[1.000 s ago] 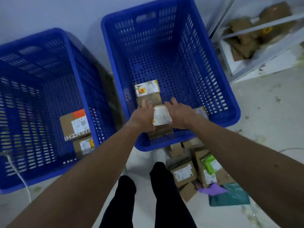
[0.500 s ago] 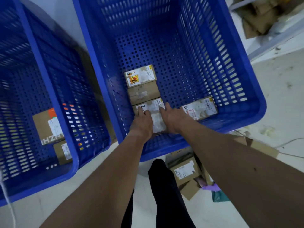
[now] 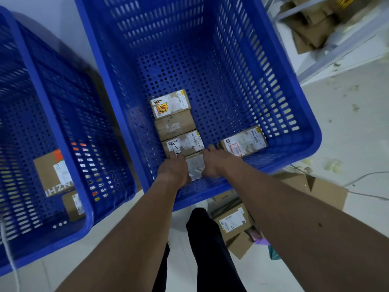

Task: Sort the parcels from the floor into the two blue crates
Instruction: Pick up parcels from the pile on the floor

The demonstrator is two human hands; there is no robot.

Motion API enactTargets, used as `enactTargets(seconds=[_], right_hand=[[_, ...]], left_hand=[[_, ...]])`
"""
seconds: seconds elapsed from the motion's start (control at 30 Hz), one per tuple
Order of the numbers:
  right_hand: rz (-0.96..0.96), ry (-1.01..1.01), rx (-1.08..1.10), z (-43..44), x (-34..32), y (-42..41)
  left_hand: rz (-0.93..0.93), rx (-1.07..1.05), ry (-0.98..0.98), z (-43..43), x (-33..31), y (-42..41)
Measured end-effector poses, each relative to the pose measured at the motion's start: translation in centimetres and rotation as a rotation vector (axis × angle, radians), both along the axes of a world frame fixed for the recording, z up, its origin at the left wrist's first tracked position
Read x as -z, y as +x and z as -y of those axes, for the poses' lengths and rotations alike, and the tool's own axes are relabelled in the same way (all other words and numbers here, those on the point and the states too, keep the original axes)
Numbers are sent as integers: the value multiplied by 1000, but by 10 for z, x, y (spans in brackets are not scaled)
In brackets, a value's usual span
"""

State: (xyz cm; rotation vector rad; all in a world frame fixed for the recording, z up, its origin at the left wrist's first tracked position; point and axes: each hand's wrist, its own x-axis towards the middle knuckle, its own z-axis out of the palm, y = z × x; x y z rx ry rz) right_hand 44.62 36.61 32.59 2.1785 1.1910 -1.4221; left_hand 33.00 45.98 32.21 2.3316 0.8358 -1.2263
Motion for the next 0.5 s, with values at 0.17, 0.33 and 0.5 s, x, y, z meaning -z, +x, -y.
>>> enactTargets(seconds=[0.17, 0.33, 0.5], right_hand=[[42, -4, 48, 10, -32, 6], [120, 124, 177, 27, -88, 3], [280, 330, 400, 64, -152, -25]], left_hand=[[78, 8, 13, -6, -37, -1], [180, 12, 29, -13, -97, -7], [271, -48, 26, -5, -159, -20]])
